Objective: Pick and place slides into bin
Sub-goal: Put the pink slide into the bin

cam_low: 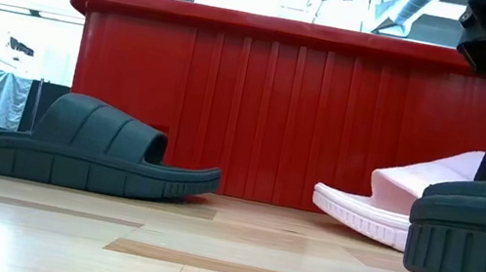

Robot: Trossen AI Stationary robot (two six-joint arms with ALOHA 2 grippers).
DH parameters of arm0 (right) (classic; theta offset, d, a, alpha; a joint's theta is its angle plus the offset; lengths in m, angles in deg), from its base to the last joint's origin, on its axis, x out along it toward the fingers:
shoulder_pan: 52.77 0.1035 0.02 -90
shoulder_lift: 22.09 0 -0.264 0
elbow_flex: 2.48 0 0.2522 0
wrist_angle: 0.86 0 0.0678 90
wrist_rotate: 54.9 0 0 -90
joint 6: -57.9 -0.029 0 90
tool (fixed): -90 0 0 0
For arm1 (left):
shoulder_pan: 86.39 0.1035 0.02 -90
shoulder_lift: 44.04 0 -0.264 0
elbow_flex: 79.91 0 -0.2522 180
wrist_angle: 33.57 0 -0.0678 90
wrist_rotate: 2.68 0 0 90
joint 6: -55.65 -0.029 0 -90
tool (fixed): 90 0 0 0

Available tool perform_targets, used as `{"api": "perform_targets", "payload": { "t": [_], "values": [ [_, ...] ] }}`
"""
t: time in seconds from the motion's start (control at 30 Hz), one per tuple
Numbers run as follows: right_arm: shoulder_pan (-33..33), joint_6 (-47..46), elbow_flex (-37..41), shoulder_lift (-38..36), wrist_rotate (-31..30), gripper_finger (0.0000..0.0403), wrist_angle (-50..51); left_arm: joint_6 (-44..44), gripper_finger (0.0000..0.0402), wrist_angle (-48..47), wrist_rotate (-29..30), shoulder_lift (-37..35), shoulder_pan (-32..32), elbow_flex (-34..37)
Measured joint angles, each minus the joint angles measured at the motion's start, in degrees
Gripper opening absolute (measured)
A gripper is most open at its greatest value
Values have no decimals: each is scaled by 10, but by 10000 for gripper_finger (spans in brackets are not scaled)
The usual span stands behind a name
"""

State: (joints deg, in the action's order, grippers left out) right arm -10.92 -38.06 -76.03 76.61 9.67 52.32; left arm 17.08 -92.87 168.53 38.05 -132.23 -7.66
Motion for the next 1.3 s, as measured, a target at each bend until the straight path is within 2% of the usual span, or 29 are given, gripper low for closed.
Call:
{"api": "perform_targets", "payload": {
  "t": [0.27, 0.73, 1.07, 1.3],
  "values": [
    [9, 4, -15, -2, -1, 4, 17, 0, 34, 0, 0, 0, 0, 0],
    [55, 50, -227, -2, -26, 1, 278, 17, 34, 0, 1, 0, 0, 0],
    [106, 45, -354, -2, -83, 0, 503, 55, 34, 0, 2, 0, 0, 0],
    [96, 144, -390, -30, -176, 0, 506, 59, 34, 0, 2, 0, 0, 0]
  ]
}}
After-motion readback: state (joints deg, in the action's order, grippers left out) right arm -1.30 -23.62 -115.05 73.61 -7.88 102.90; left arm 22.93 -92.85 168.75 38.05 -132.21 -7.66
